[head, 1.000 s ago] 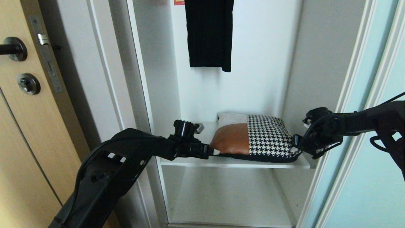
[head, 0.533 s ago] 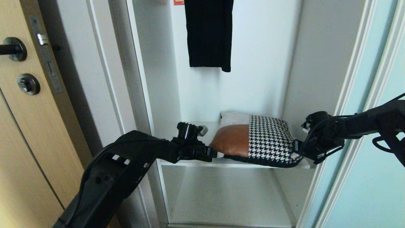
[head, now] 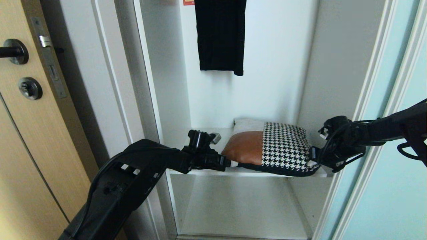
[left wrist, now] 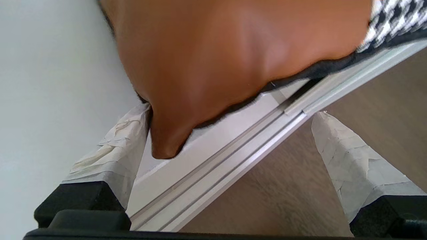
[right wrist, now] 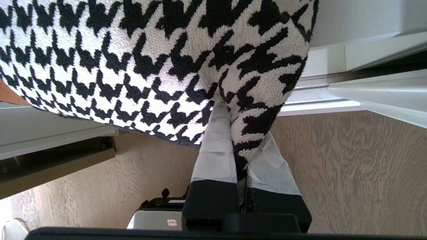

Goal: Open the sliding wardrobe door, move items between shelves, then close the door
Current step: Place the pillow on the lower shelf

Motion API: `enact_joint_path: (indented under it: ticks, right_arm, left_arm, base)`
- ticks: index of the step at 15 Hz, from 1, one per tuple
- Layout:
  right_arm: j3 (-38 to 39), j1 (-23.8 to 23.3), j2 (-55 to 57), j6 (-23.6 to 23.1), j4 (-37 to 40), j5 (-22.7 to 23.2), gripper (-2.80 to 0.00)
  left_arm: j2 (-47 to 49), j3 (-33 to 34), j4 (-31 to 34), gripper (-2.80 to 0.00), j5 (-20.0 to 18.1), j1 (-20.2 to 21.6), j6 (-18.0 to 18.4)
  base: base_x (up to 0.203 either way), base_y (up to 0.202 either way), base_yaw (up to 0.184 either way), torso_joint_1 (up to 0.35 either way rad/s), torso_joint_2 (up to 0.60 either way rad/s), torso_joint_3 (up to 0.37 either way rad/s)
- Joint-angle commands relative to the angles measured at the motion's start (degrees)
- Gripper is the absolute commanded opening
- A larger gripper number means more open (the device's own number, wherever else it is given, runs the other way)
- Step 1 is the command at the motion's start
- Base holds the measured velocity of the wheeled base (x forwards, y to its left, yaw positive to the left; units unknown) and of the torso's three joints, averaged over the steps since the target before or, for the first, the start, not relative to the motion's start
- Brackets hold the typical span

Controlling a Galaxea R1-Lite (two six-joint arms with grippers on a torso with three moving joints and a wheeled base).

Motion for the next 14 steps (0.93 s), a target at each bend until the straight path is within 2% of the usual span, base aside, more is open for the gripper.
enact_joint_path:
  ticks: [1,5,6,14]
  right_arm:
    - [-0.4,-0.1,0.3,0.4,0.0,0.1,-2.80]
    - [-0.4,-0.2,0.2,0.4,-0.1,0.2,-2.80]
    - [-0.4,-0.2,0.2,0.4,-0.1,0.2,-2.80]
    - [-0.8,-0.5,0.0,0.4,0.0,0.6,-2.80]
  left_arm:
    - [0.2,0.1,0.1,0.00,-0.1,-0.4,0.2]
    - [1.0,0.0,-0.4,0.00,0.2,-0.5,0.3]
    - [1.0,0.0,-0.4,-2.80,0.2,-0.5,0.3]
    - [1.0,-0.3,-0.4,-2.80,0.3,-0.4,0.2]
  base:
    - [0.000,0.000,0.000,0.000,0.00,0.000]
    - [0.000,0.000,0.000,0.000,0.00,0.000]
    - [0.000,0.000,0.000,0.000,0.00,0.000]
    - [0.000,0.000,0.000,0.000,0.00,0.000]
